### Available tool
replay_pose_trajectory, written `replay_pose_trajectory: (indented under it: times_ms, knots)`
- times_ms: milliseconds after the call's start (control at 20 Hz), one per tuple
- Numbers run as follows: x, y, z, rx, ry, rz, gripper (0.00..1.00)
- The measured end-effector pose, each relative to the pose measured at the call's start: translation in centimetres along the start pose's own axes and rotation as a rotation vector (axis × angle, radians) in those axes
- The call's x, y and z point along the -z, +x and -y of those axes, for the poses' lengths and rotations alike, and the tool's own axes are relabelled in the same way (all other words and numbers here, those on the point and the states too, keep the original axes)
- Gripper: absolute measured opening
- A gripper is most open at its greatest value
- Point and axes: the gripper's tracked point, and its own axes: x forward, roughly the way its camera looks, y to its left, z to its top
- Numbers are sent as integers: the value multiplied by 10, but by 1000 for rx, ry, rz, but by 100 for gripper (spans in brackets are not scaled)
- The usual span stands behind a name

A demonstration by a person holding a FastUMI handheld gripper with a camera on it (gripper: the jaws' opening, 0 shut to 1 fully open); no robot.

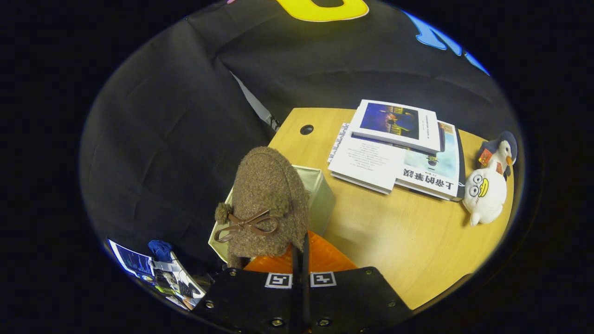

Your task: Open the storage box then place both shoes into the box .Put the left shoe in first, then the right shoe, with the right side of both shoes facing outward in a uniform manner.

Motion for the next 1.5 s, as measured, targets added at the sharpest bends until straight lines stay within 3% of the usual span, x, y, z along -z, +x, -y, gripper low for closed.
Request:
replay_pose_trajectory:
  times_ms: [500,900,950,1200,1350,1500]
  knots:
    - [-6,53,-54,-5,-25,-63,0]
    - [-2,79,-65,28,-69,-87,0]
    - [-1,85,-72,-5,-74,-83,0]
    - [-10,63,-62,-38,-69,6,100]
    - [-29,13,-51,-48,-48,128,99]
    - [-44,-38,-21,-7,-45,272,99]
